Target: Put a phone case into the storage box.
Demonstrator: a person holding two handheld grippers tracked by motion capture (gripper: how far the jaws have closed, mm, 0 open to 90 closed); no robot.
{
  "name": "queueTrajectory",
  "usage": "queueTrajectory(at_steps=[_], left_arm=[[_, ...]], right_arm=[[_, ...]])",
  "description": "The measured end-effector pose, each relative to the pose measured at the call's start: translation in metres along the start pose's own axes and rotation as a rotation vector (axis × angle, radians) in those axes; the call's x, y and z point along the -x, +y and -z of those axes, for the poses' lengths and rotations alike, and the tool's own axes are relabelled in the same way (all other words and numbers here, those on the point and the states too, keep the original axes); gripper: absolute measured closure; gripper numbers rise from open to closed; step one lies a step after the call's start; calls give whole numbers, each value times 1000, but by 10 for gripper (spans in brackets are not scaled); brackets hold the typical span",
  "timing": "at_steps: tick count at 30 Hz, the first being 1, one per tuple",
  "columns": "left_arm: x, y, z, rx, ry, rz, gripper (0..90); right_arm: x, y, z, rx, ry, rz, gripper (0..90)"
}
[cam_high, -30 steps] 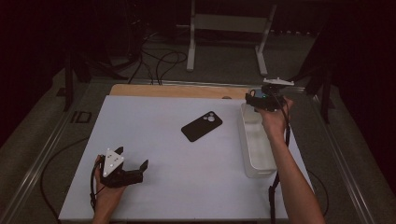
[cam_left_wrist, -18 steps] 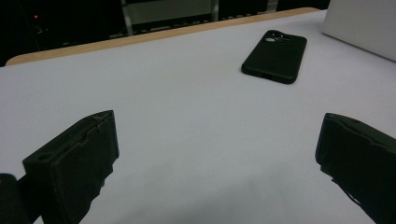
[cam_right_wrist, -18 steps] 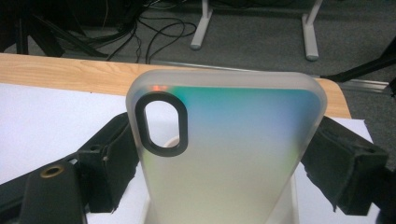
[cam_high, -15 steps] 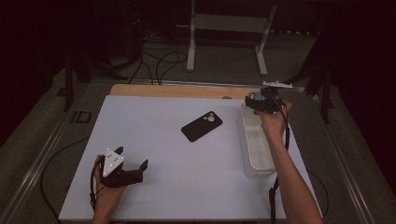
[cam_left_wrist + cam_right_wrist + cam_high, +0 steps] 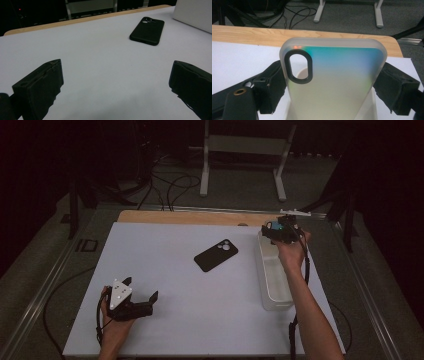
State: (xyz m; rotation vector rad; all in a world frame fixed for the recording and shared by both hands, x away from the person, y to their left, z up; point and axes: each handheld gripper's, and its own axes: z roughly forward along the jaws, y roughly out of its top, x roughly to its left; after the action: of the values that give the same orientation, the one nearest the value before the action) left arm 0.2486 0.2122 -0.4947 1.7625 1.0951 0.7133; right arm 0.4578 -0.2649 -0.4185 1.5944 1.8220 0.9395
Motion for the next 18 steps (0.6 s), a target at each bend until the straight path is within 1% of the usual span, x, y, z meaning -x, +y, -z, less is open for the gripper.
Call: queueTrajectory(at_steps=[13, 17, 18], left_arm=[[1, 0, -1, 0, 0, -2, 0], [1, 0, 0, 0, 0, -2, 0], [1, 0, 0, 1, -1, -1, 0]], right_arm=[[2, -8, -8, -28, -6, -14, 165], [2, -9, -11, -40, -16, -8, 165], [1, -9, -12, -43, -16, -13, 165]])
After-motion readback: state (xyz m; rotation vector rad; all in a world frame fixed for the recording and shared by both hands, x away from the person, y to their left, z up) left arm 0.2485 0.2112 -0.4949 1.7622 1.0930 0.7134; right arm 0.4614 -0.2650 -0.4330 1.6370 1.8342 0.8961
